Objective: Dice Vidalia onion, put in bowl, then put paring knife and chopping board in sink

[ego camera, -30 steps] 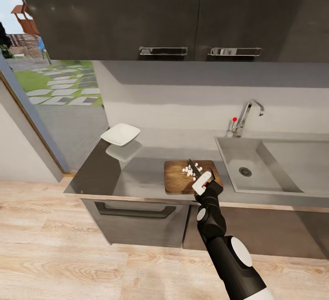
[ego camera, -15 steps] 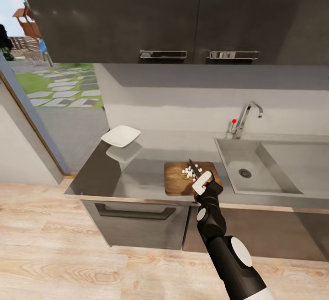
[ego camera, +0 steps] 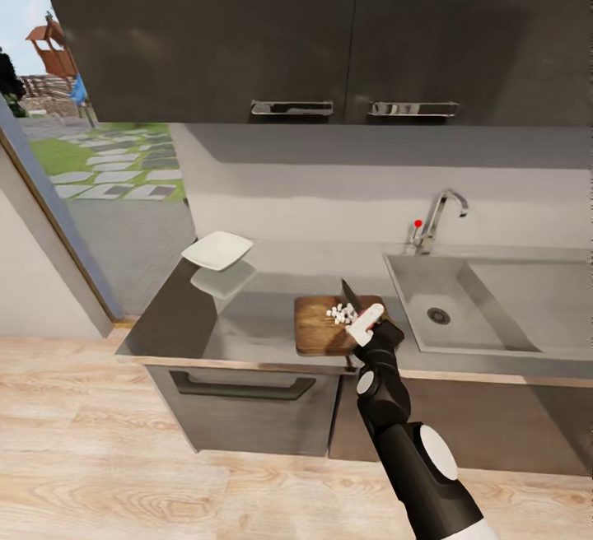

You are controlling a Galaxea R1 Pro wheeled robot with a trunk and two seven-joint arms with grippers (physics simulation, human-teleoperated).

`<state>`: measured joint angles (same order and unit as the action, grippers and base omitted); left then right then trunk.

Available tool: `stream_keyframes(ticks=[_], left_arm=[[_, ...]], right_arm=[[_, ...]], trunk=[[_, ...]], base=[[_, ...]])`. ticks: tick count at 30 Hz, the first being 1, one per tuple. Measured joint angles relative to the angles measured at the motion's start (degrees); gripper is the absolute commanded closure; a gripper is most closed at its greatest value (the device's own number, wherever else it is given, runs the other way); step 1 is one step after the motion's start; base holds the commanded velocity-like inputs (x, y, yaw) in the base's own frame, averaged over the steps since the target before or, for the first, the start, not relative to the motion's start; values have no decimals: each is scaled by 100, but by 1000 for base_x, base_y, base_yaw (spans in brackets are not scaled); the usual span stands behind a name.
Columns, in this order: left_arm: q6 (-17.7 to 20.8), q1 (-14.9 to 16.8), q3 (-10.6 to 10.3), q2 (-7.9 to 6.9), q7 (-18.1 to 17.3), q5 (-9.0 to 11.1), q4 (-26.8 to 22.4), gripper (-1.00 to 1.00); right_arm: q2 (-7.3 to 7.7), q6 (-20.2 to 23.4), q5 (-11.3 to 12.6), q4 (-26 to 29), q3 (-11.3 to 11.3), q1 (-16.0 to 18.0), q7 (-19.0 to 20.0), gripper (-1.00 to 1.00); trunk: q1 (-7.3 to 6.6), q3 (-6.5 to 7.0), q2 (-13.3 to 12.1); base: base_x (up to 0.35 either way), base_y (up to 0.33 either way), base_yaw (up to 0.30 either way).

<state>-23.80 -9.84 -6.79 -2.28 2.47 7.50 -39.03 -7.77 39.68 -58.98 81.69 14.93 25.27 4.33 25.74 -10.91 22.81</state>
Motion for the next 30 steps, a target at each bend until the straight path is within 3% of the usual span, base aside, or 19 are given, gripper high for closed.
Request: stream_keyframes(ticks=[1, 4, 6, 10, 13, 17, 30], left_arm=[[0, 0, 0, 0, 0, 0, 0, -100], [0, 0, 0, 0, 0, 0, 0, -100], [0, 0, 0, 0, 0, 0, 0, -100], [0, 0, 1, 0, 0, -1, 0, -100], [0, 0, 0, 0, 0, -1, 0, -100], [0, 0, 0, 0, 0, -1, 0, -100], [0, 0, -2, 0, 0, -29, 2, -100]], right_arm=[[1, 0, 69, 85, -43, 0, 6, 100], [23, -6, 692, 424, -352, 0, 7, 100], [52, -13, 1213, 684, -582, 0, 9, 100], [66, -17, 2018, 896, -880, 0, 19, 100], [81, -20, 2799, 920, -957, 0, 34, 100], [92, -17, 3027, 919, -965, 0, 60, 100], [85, -7, 3042, 919, -973, 0, 45, 100]], trunk=[[0, 9, 0], [0, 37, 0], [0, 56, 0], [0, 78, -1], [0, 80, -1], [0, 80, -1], [-1, 80, -1]], base=[[0, 0, -106], [0, 0, -110], [0, 0, -111], [0, 0, -43], [0, 0, -3], [0, -20, 0], [19, -283, 0]])
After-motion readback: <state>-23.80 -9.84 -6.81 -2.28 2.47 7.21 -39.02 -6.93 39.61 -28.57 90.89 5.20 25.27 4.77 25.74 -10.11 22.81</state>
